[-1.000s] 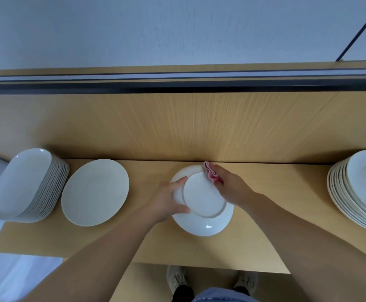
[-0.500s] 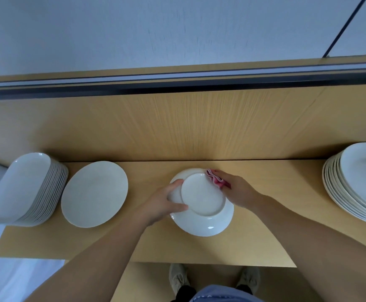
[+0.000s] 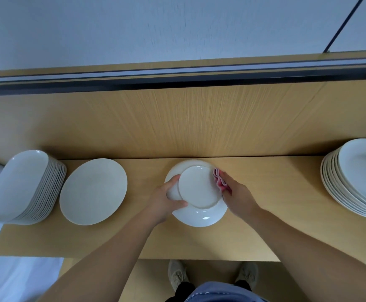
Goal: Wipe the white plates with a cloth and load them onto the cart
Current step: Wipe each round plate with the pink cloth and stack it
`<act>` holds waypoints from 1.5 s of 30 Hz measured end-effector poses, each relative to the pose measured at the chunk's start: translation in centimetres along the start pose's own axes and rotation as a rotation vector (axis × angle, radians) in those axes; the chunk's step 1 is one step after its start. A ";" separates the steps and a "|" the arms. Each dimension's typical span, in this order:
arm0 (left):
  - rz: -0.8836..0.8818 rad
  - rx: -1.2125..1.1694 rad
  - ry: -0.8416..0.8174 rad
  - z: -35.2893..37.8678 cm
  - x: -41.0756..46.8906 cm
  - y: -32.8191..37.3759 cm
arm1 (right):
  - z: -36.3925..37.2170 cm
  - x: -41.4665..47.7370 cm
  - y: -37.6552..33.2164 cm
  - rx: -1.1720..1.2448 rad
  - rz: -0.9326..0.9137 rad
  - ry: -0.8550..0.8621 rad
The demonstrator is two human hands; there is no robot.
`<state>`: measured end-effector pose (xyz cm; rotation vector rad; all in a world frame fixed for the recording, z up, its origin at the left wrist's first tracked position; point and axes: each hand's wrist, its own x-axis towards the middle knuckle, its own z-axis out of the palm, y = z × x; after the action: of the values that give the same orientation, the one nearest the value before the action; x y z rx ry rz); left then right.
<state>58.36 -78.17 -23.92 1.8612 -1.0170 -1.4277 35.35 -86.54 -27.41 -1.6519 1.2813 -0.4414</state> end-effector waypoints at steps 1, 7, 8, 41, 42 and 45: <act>-0.002 -0.002 0.014 0.2 -0.1 -0.1 | 0.4 -1.3 0.5 0.031 0.015 0.033; 0.049 0.055 0.077 1.2 -0.7 0.5 | 1.2 -3.4 1.8 0.110 0.058 0.087; 0.046 0.018 0.067 1.2 -0.7 0.6 | 0.8 -3.0 1.8 0.113 0.055 0.083; 0.005 0.034 0.172 3.2 -0.9 1.5 | -0.4 -2.2 -0.4 -0.762 -0.669 -0.104; 0.005 0.042 0.169 3.2 -0.8 1.7 | -0.1 -2.1 -0.3 -0.759 -0.677 -0.124; 0.011 0.077 0.156 3.3 -0.8 2.1 | 0.4 -1.0 -1.5 -0.713 -0.687 -0.108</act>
<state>54.65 -78.61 -22.70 1.9847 -1.0159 -1.2306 36.02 -85.46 -26.09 -2.6947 0.7870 -0.2940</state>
